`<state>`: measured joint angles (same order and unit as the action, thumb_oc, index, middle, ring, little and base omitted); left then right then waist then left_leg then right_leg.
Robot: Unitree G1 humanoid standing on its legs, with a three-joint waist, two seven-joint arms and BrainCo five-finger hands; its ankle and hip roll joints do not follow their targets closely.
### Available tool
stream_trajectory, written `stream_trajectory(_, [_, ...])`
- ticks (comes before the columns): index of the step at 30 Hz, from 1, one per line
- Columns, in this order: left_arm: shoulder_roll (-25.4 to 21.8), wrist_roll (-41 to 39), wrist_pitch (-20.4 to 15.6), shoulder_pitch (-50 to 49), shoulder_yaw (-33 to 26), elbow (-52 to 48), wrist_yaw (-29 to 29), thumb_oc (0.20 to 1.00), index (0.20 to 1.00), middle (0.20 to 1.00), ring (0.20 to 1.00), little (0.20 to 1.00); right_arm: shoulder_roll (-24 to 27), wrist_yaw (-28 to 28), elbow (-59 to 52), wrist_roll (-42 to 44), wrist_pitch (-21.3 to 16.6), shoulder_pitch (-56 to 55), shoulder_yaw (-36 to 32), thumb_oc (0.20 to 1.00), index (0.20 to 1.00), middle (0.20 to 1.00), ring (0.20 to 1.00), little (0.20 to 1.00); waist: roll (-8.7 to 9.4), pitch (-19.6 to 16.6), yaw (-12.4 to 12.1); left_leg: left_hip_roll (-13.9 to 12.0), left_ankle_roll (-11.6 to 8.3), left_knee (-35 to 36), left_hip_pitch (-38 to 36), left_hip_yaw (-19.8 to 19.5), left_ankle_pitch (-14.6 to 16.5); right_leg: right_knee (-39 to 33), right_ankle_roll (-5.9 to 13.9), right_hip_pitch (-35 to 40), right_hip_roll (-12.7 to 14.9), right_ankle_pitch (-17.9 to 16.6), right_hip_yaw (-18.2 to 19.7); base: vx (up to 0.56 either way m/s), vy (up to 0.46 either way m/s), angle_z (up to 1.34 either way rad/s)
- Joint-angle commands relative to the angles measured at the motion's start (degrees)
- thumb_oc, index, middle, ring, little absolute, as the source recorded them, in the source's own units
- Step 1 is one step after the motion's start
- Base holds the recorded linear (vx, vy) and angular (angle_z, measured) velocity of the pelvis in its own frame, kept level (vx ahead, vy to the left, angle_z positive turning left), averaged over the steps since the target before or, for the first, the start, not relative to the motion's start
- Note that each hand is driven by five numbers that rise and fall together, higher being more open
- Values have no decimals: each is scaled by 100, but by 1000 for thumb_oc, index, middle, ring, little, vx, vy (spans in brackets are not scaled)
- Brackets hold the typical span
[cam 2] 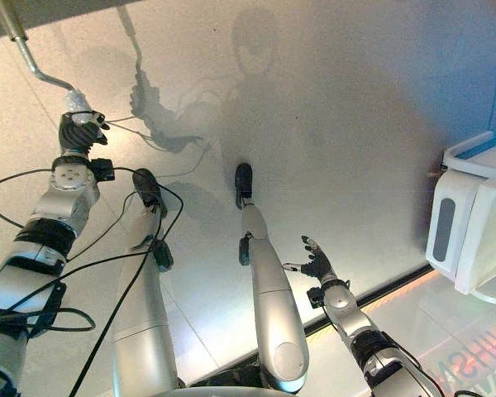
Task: Raise the hospital bed
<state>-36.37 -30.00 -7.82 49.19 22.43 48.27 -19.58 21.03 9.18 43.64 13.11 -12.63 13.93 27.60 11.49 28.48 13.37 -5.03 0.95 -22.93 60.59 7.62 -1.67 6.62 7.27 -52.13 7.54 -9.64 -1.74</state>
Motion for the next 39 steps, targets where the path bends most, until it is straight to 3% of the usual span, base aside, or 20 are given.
stream_trajectory(1, [287, 286, -257, -59, 556, -791, 263, 200, 200, 200, 200, 200, 316, 92, -47, -39, 54, 18, 188, 1000, 1000, 1000, 1000, 1000, 236, 131, -25, -61, -389, 106, -407, -150, 189, 464, 393, -17, 28, 249, 69, -37, -169, -13])
stream_trajectory(10, [358, -198, -574, -241, 653, -2108, 307, 200, 200, 200, 200, 200, 441, 140, -139, -144, 46, -175, 63, 1000, 1000, 1000, 1000, 1000, 14, 131, -41, -207, -599, 979, -953, -208, -414, 878, 235, -42, -221, 564, 19, -20, -154, -5])
stream_trajectory(16, [-77, -550, -841, -1326, 268, -4171, 463, 200, 200, 200, 200, 200, 508, 188, -78, -238, 34, -522, -317, 1000, 1000, 1000, 1000, 1000, -376, 131, -253, -210, -758, 1633, -1370, -221, -820, 922, 169, 90, -319, 670, -69, -18, -103, 1])
stream_trajectory(18, [-185, -595, -914, -1652, -23, -4719, 480, 200, 200, 200, 200, 200, 523, 185, -26, -250, 19, -553, -471, 1000, 1000, 1000, 1000, 1000, -510, 131, -343, -233, -740, 1711, -1247, -158, -1021, 879, 131, -59, -333, 508, -83, -61, -36, 1])
stream_trajectory(23, [-576, -672, -976, -2824, -631, -5838, 760, 200, 200, 200, 200, 200, 552, 159, 28, -290, -3, -839, -703, 1000, 1000, 1000, 1000, 1000, -769, 131, -551, -150, -733, 1708, -1269, -185, -1005, 815, 165, 62, -247, 477, -148, 1, 8, 2])
stream_trajectory(28, [-961, -654, -1024, -3832, -1283, -6291, 882, 200, 200, 200, 200, 200, 551, 99, 57, -321, -28, -1039, -848, 1000, 1000, 1000, 1000, 1000, -907, 131, -743, -35, -703, 1610, -1205, -217, -930, 688, 235, 167, -86, 387, -229, 9, 51, 13])
stream_trajectory(34, [-989, -656, -1080, -4420, -1742, -6306, 834, 200, 200, 200, 200, 200, 543, 72, 97, -357, -36, -1123, -907, 1000, 1000, 1000, 1000, 1000, -930, 131, -854, 101, -629, 1413, -1070, -269, -768, 580, 282, 217, 68, 292, -281, 23, 95, 14])
stream_trajectory(35, [-949, -612, -1082, -4578, -1831, -6153, 786, 200, 200, 200, 200, 200, 527, 52, 132, -349, -36, -1173, -877, 1000, 1000, 1000, 1000, 1000, -923, 131, -908, 148, -640, 1335, -1165, -340, -535, 554, 329, 401, 130, 423, -278, 72, 128, 8])
stream_trajectory(39, [-870, -373, -1026, -4487, -1901, -5575, 621, 200, 200, 200, 200, 200, 503, 36, 151, -359, -31, -1077, -809, 1000, 1000, 1000, 1000, 1000, -841, 131, -947, 219, -597, 1140, -958, -356, -394, 420, 380, 441, 240, 347, -325, 31, 126, 11])
